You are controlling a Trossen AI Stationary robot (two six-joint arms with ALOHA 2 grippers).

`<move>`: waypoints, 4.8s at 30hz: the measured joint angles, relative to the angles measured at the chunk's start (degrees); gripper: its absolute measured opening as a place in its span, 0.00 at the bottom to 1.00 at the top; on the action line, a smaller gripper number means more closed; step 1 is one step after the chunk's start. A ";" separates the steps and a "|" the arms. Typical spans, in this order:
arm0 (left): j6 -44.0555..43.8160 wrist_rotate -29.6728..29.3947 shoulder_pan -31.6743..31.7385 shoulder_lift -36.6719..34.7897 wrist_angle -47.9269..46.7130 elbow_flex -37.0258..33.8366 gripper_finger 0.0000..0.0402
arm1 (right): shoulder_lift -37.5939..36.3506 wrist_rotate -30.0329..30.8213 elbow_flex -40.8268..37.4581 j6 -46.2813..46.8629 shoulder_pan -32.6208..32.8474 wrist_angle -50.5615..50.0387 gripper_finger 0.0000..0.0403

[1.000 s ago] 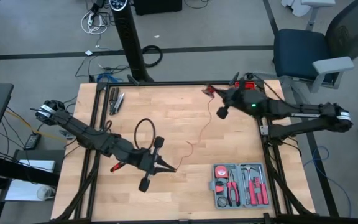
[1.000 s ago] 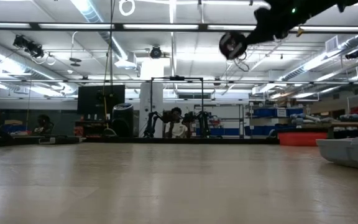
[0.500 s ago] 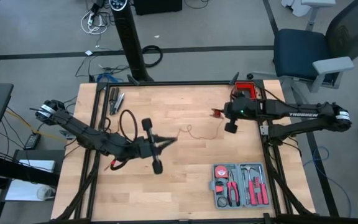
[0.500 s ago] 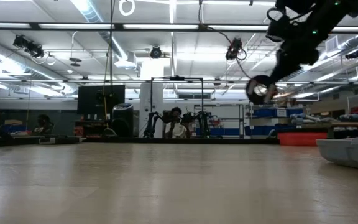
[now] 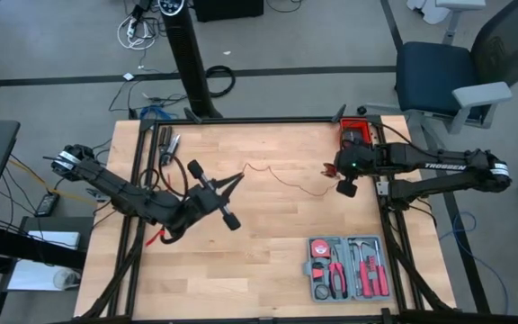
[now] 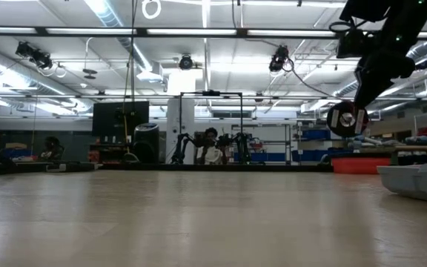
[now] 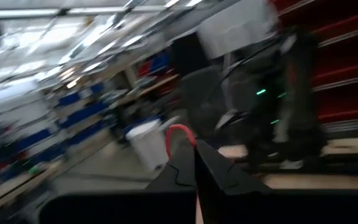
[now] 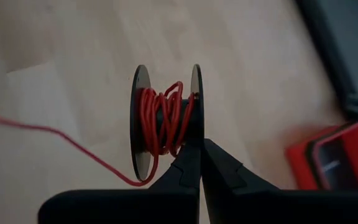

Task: Coil cords
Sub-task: Uncoil the wire

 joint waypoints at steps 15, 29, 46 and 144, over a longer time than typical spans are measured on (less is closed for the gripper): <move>5.63 -2.29 -3.26 0.00 9.17 0.00 0.00 | 9.27 -5.55 0.09 8.52 -4.57 -0.60 0.01; 22.64 -25.18 -5.67 0.00 13.46 0.00 0.00 | 10.44 -20.51 0.09 7.82 -2.56 -3.70 0.01; 13.52 -27.31 -4.55 0.52 2.05 0.00 0.00 | -1.45 -31.15 4.75 2.25 4.32 3.80 0.01; -42.26 22.37 12.61 13.00 -15.78 1.49 0.20 | 18.69 3.88 0.42 -15.61 17.66 87.62 0.00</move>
